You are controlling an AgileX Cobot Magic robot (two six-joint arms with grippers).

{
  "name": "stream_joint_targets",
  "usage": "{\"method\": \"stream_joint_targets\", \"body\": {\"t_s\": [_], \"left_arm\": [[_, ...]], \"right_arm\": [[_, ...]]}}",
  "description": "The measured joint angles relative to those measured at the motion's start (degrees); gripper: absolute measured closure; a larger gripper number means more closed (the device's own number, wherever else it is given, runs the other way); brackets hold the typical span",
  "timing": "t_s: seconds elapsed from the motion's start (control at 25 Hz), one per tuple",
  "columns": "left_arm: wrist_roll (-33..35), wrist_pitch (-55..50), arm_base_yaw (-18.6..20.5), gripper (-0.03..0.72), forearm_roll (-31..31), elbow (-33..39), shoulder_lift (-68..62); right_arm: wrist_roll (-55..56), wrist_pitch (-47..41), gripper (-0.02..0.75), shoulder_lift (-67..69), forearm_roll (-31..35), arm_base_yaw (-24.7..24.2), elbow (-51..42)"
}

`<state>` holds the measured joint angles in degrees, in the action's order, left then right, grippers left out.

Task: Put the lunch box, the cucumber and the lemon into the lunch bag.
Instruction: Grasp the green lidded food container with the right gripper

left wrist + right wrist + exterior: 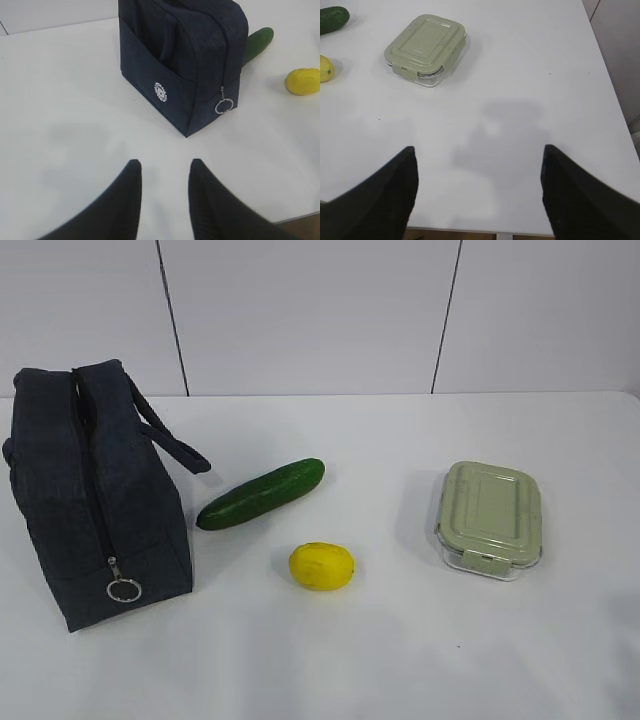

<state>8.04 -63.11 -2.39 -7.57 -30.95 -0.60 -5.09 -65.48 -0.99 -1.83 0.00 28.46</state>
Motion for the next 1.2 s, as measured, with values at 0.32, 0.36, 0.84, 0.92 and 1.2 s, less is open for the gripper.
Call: {"method": "stream_joint_targets", "body": {"t_s": [0.32,0.36,0.84,0.92,1.2], "left_arm": [[0.0,0.0,0.0,0.453,0.0,0.0,0.0],[0.0,0.0,0.0,0.453,0.0,0.0,0.0],[0.0,0.0,0.0,0.454,0.0,0.0,0.0],[0.0,0.0,0.0,0.454,0.0,0.0,0.0],[0.0,0.0,0.0,0.453,0.0,0.0,0.0]], "right_arm": [[0.0,0.0,0.159,0.0,0.0,-0.1,0.0],[0.0,0.0,0.159,0.0,0.0,-0.1,0.0],[0.0,0.0,0.159,0.0,0.0,-0.1,0.0],[0.0,0.0,0.159,0.0,0.0,-0.1,0.0],[0.0,0.0,0.159,0.0,0.0,-0.1,0.0]]}}
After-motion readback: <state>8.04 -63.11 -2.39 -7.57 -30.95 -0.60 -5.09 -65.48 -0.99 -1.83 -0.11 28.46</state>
